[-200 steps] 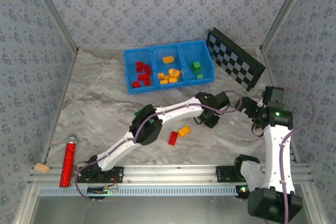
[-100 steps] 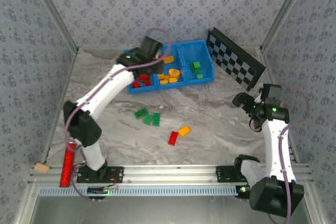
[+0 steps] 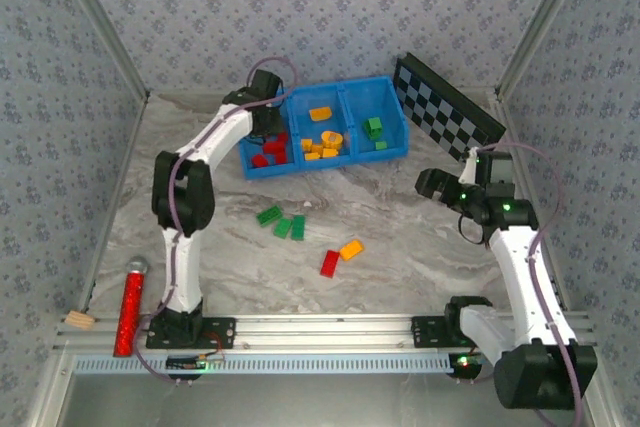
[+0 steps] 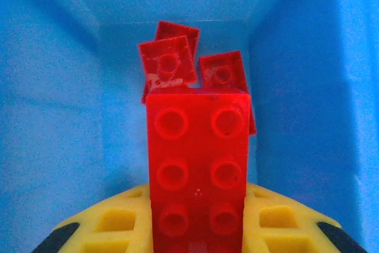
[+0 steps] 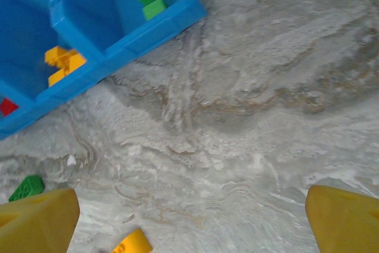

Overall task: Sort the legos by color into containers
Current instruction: Place the lego in the container.

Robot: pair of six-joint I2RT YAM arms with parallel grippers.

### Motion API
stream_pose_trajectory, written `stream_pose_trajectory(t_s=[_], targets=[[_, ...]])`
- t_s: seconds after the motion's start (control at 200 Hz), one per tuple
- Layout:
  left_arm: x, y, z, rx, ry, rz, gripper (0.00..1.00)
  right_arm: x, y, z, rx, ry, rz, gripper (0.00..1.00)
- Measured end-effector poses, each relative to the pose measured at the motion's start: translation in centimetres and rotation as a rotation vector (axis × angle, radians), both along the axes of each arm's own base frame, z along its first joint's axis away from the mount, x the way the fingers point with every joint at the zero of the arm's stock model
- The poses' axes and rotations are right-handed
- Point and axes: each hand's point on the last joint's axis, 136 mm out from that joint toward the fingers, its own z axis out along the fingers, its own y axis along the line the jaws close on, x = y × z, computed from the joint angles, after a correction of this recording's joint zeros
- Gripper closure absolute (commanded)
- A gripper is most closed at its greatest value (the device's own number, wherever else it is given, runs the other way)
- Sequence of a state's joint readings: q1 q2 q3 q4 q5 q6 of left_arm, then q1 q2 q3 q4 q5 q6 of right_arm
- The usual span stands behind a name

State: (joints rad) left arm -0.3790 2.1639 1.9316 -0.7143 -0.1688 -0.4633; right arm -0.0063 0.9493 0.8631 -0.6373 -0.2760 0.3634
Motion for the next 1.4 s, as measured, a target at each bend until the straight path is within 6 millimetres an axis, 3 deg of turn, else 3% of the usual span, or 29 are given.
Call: stream_pose_trajectory(t_s=[0.13, 0.265, 0.655, 0.955, 1.239, 1.399], targets=[[1.9, -1.4, -1.1, -0.029, 0.01, -0.015, 0.78, 0.3, 1.5, 0.0, -0.02, -0.003, 0.074, 0.0], [2.7, -2.1, -1.4, -0.049, 0.025, -0.02, 0.67, 0.5, 2.0, 0.0, -0.042, -0.003, 0.108, 0.0], [2.3, -2.1, -2.1, -0.057, 0.055, -0.016, 0.59, 0.6, 1.8, -0.2, -0.07, -0.005, 0.105, 0.01], [0.2, -1.5, -6.1, -0.026, 0.146, -0.01, 0.59, 0.6, 2.1, -0.1, -0.07, -0.011, 0.116, 0.01], [-0.9, -1.2, -3.9, -0.045, 0.12, -0.008, 0.52, 0.3, 2.6, 0.5, -0.071, -0.033, 0.134, 0.01], [-1.7, -1.1, 0.6, -0.065, 0.049, -0.026, 0.5, 0.2, 3.1, 0.6, -0.071, -0.037, 0.151, 0.01]])
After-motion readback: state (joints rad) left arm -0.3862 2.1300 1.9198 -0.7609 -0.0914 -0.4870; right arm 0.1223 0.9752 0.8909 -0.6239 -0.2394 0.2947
